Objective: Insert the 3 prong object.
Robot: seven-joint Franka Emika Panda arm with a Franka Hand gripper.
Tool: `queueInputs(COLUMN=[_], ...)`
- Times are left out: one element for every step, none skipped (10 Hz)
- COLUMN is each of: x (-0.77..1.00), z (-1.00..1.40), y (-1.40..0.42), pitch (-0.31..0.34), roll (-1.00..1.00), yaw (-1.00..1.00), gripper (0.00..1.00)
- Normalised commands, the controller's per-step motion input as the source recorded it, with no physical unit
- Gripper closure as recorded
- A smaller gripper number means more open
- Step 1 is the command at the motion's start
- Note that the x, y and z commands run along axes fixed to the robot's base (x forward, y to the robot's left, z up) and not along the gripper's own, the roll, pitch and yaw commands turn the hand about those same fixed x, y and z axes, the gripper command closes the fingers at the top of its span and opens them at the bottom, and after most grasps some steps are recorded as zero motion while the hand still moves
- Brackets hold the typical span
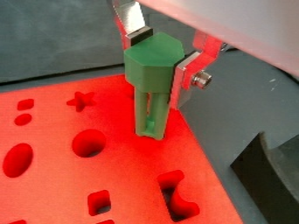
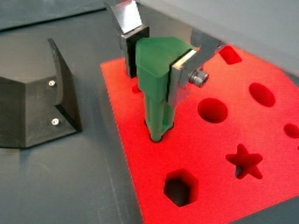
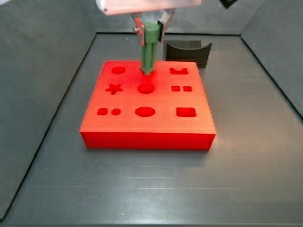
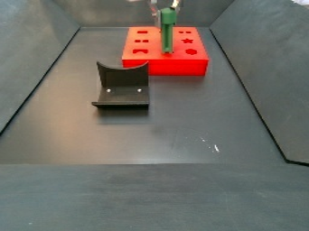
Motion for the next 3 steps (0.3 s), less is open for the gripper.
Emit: queueInputs(x=[0.0,0.0,0.0], z=[-0.12,0.0,0.0], y=[0.0,0.0,0.0], pitch=[0.0,0.0,0.0], roll=[0.0,0.0,0.0], yaw=[-0.06,0.0,0.0], gripper=[1.0,1.0,1.0])
